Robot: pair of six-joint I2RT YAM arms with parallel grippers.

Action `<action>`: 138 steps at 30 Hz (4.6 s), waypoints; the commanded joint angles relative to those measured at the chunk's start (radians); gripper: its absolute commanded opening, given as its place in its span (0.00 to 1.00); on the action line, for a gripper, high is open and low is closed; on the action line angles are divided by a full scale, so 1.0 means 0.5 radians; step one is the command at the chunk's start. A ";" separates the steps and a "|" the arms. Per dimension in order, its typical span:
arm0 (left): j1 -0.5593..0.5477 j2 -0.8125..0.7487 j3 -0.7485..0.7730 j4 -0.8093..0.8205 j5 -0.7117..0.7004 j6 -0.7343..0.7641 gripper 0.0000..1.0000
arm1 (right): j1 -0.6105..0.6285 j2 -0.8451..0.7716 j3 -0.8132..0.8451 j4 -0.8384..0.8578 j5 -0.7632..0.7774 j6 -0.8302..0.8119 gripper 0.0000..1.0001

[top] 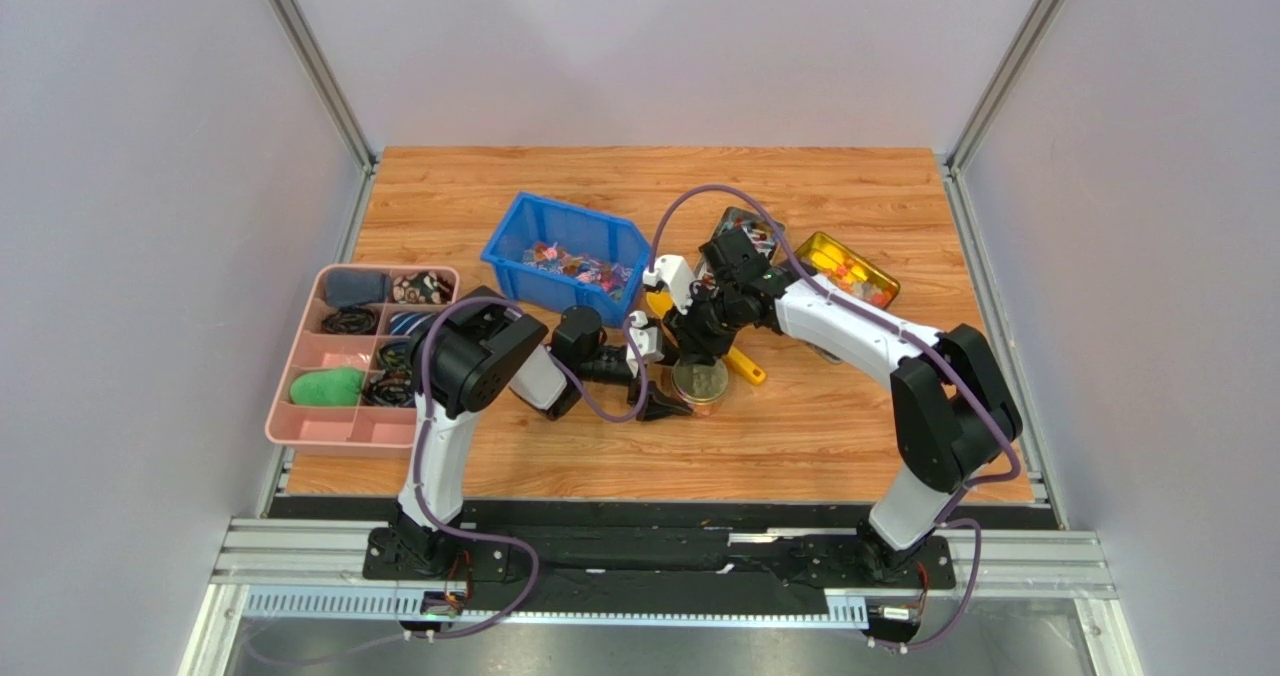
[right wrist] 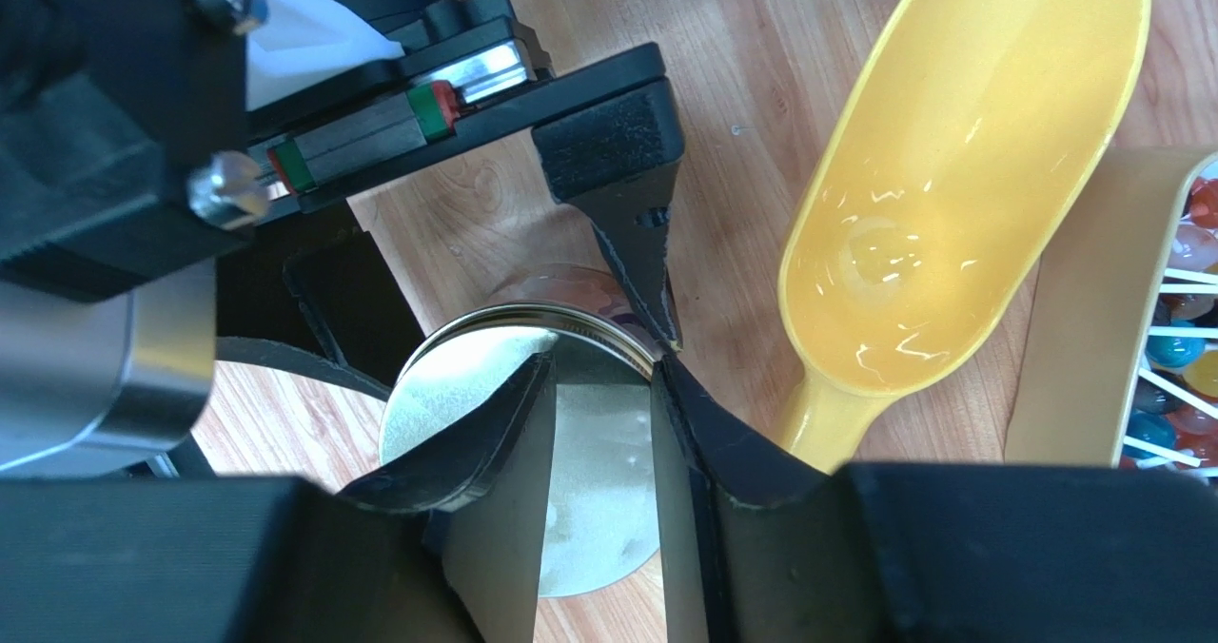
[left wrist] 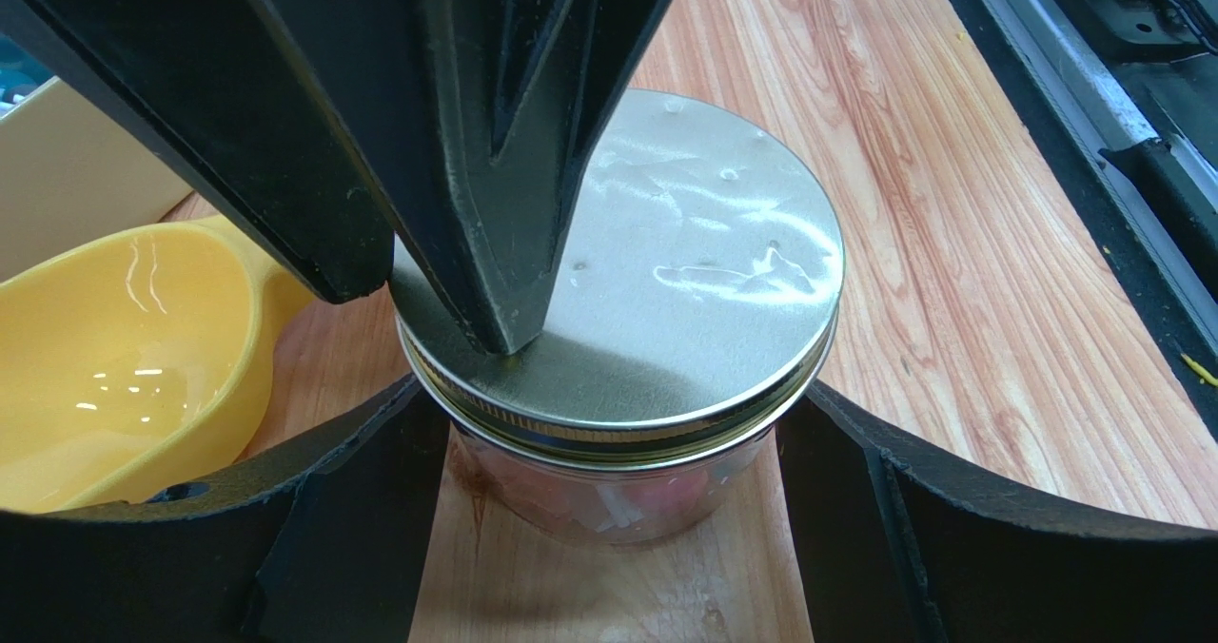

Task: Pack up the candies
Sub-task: Screw the bottle lid onto the packing bottle.

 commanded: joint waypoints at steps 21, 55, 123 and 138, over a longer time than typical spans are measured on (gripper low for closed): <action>0.023 0.000 0.012 -0.021 0.010 -0.059 0.76 | -0.140 -0.175 -0.186 -0.255 0.089 -0.055 0.24; 0.023 0.003 0.012 -0.011 0.007 -0.062 0.75 | 0.072 -0.031 -0.035 -0.139 -0.015 -0.055 0.12; 0.032 -0.009 0.012 -0.030 -0.018 -0.053 0.75 | -0.186 -0.298 -0.054 -0.498 -0.076 -0.144 0.22; 0.032 -0.003 0.016 -0.027 -0.012 -0.065 0.75 | -0.174 0.214 0.544 -0.611 -0.223 -0.230 0.51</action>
